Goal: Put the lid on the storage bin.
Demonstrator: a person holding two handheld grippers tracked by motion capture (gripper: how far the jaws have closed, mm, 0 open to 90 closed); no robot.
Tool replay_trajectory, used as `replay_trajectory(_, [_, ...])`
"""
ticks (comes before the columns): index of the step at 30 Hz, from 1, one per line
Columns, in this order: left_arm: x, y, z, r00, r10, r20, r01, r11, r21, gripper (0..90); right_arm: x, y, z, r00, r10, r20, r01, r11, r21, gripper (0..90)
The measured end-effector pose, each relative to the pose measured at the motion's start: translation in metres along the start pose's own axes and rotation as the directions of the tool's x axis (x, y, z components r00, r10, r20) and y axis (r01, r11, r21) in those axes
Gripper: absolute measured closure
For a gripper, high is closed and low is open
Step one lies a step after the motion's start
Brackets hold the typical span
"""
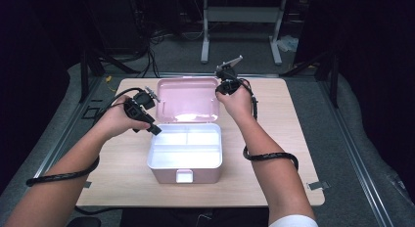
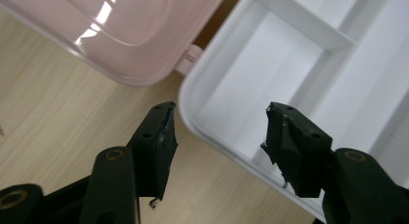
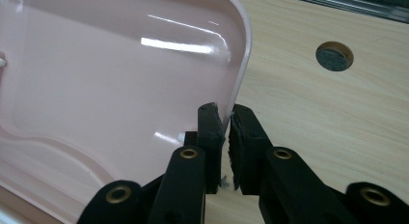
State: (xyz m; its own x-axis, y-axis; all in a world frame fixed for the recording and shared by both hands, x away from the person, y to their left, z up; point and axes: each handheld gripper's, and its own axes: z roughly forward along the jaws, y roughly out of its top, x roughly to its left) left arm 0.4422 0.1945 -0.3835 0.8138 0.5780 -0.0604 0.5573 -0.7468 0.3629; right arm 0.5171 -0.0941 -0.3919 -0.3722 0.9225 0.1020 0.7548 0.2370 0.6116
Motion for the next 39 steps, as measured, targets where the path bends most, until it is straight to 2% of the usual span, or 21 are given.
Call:
replay_trajectory(4, [0.018,0.002,0.002,0.9971,-0.073,-0.022,0.073,0.9968,-0.033,46.4,0.001,0.0,0.0,1.0,-0.004,0.001,0.004,1.0,-0.007,83.3])
replay_trajectory(5, [0.023,0.004,0.002,0.9945,-0.102,-0.026,0.101,0.9944,-0.031,47.0,0.001,0.0,0.0,1.0,-0.005,0.001,0.005,1.0,-0.008,83.3])
replay_trajectory(7, [0.03,0.008,0.002,0.9906,-0.131,-0.04,0.128,0.9896,-0.067,48.0,0.001,0.0,-0.001,0.9999,-0.01,-0.002,0.01,1.0,-0.004,83.4])
replay_trajectory(10, [0.037,0.013,0.002,0.9849,-0.169,-0.037,0.165,0.9813,-0.1,51.4,0.002,-0.001,-0.002,0.9999,-0.013,-0.005,0.013,1.0,-0.012,83.4])
replay_trajectory(13, [0.045,0.016,0.005,0.9779,-0.195,-0.075,0.188,0.9772,-0.099,52.7,0.003,-0.001,-0.004,0.9998,-0.017,-0.007,0.017,1.0,-0.021,83.5])
replay_trajectory(16, [0.05,0.017,0.008,0.974,-0.218,-0.064,0.21,0.9715,-0.11,56.2,0.004,-0.002,-0.006,0.9998,-0.022,-0.004,0.022,0.999,-0.026,83.6])
replay_trajectory(20, [0.056,0.019,0.009,0.9665,-0.252,-0.05,0.241,0.9575,-0.158,56.2,0.003,-0.002,-0.008,0.9997,-0.022,-0.01,0.021,0.999,-0.027,83.6])
replay_trajectory(23, [0.06,0.022,0.01,0.9617,-0.268,-0.056,0.256,0.9524,-0.165,56.5,0.003,-0.003,-0.008,0.9997,-0.022,-0.011,0.022,0.999,-0.033,83.6])
replay_trajectory(27, [0.063,0.027,0.008,0.9622,-0.267,-0.056,0.254,0.9518,-0.172,59.5,0.004,-0.003,-0.01,0.9995,-0.03,-0.01,0.029,0.999,-0.039,83.6])
replay_trajectory(28, [0.063,0.029,0.008,0.9636,-0.258,-0.069,0.245,0.9555,-0.165,59.8,0.004,-0.003,-0.011,0.9994,-0.032,-0.012,0.032,0.999,-0.039,83.6])
replay_trajectory(30, [0.064,0.031,0.007,0.9636,-0.254,-0.082,0.239,0.9578,-0.159,61.5,0.004,-0.004,-0.013,0.9991,-0.041,-0.009,0.04,0.998,-0.044,83.5])
replay_trajectory(33, [0.066,0.034,0.005,0.9616,-0.261,-0.086,0.244,0.9555,-0.165,62.7,0.004,-0.004,-0.016,0.999,-0.044,-0.01,0.044,0.998,-0.052,83.6])
replay_trajectory(34, [0.067,0.035,0.004,0.9594,-0.27,-0.083,0.253,0.952,-0.173,62.7,0.004,-0.004,-0.016,0.9989,-0.045,-0.012,0.044,0.998,-0.053,83.6])
replay_trajectory(39, [0.074,0.038,-0.001,0.9565,-0.283,-0.071,0.266,0.9455,-0.188,67.3,0.005,-0.007,-0.02,0.9988,-0.049,-0.007,0.048,0.996,-0.07,83.6])
